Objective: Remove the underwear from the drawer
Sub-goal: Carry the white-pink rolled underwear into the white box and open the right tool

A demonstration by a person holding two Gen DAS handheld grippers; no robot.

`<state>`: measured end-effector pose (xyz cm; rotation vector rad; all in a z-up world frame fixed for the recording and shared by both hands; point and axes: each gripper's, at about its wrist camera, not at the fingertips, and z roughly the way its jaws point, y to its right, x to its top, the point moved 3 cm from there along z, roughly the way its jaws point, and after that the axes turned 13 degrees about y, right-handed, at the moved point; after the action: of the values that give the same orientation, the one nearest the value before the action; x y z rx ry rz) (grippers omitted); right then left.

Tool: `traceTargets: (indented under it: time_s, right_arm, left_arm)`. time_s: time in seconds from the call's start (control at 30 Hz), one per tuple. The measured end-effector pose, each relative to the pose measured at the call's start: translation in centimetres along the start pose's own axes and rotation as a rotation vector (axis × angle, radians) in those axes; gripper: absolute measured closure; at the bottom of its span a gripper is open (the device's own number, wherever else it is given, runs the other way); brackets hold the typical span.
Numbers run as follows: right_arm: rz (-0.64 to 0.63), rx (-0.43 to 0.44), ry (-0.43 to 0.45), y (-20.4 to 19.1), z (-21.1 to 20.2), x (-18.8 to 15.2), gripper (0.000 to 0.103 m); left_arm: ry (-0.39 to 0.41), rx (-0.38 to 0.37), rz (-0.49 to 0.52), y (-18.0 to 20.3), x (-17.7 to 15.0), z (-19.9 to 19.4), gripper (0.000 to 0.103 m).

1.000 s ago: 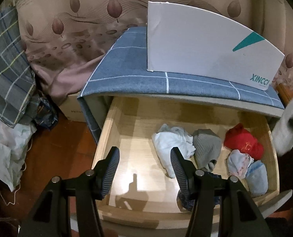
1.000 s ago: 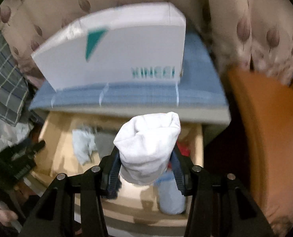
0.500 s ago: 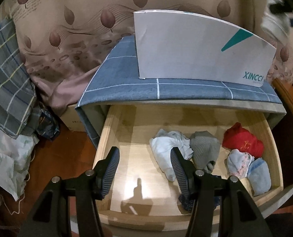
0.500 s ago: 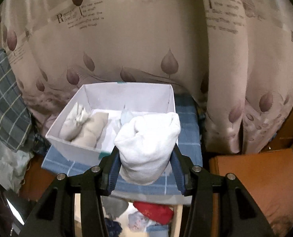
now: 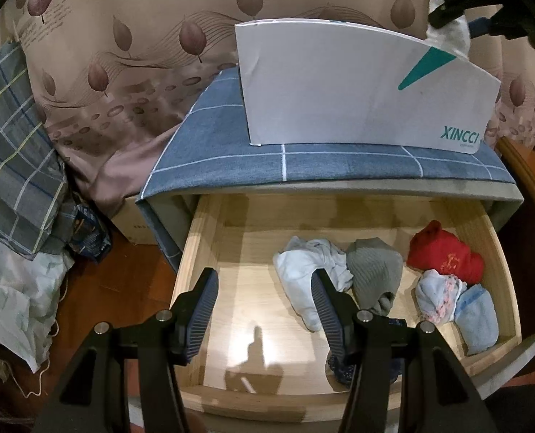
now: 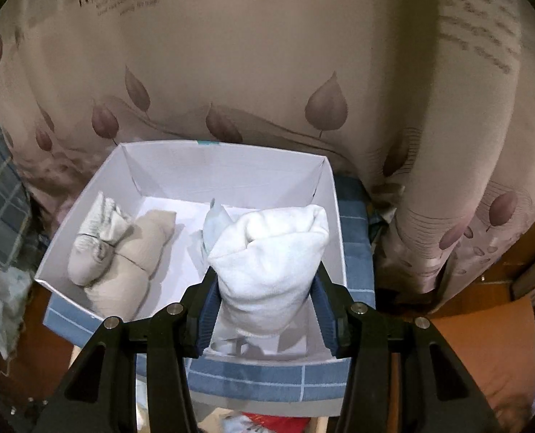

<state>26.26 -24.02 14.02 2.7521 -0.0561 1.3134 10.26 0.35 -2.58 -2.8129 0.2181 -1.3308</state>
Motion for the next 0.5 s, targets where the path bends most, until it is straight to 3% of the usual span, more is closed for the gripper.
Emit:
traceTargets:
  time_s: [0.5]
  right_arm:
    - [-0.02, -0.002, -0.094, -1.3, 4.2, -2.0, 0.059]
  left_arm:
    - [0.001, -0.001, -0.002, 0.0, 0.1, 0.0, 0.048]
